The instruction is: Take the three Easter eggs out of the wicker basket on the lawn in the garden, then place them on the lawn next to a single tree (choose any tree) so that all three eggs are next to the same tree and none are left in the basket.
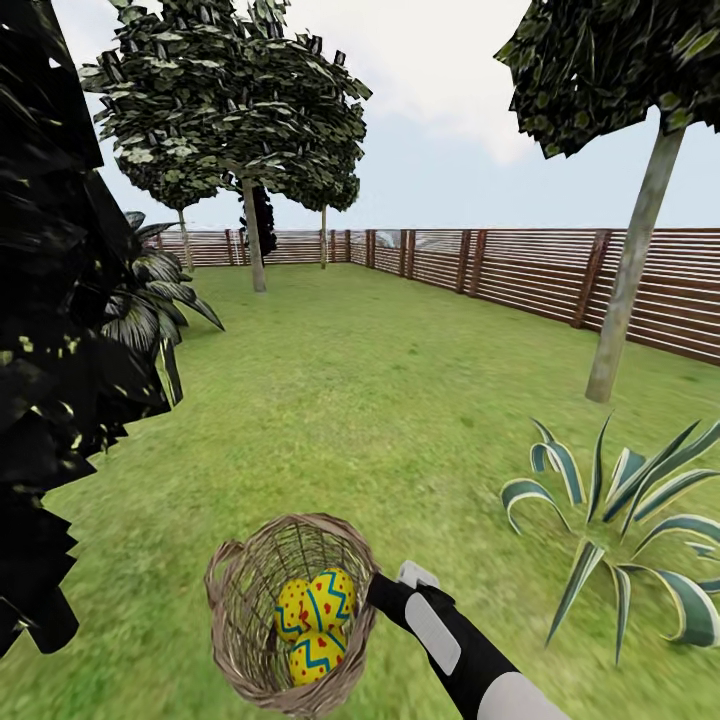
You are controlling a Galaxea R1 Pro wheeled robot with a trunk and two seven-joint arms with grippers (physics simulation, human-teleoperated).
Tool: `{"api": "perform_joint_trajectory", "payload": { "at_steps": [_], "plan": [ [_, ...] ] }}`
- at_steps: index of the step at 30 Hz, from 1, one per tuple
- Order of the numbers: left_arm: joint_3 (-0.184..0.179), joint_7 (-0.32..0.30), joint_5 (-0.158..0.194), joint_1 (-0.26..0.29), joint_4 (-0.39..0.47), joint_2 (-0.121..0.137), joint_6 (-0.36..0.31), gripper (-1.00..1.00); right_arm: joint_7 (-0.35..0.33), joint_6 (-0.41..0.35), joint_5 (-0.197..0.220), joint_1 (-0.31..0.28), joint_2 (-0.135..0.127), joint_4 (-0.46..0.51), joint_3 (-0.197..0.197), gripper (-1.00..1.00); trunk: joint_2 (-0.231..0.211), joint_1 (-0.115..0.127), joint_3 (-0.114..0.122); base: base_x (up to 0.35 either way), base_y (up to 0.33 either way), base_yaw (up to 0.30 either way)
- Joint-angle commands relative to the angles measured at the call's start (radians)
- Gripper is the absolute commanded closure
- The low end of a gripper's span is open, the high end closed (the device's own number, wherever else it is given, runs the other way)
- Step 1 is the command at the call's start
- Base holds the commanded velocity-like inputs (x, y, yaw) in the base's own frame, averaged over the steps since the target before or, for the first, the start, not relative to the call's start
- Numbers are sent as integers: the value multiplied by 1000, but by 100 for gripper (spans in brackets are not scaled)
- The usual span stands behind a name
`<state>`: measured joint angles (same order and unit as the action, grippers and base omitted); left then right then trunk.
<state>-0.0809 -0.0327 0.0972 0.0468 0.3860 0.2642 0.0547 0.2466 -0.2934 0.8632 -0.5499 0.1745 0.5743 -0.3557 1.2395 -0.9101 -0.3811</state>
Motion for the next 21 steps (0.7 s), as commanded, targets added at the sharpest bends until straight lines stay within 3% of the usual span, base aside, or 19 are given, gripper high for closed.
{"api": "perform_joint_trajectory", "payload": {
  "at_steps": [1,21],
  "plan": [
    [-8,0,10,1,-1,1,4,-100,8,-1,8,-1,0,2,-2,100,-7,4,2,0,0,0],
    [-11,-1,9,1,-6,0,-1,-100,8,0,8,-1,0,2,0,100,-147,81,65,0,0,0]
  ]
}}
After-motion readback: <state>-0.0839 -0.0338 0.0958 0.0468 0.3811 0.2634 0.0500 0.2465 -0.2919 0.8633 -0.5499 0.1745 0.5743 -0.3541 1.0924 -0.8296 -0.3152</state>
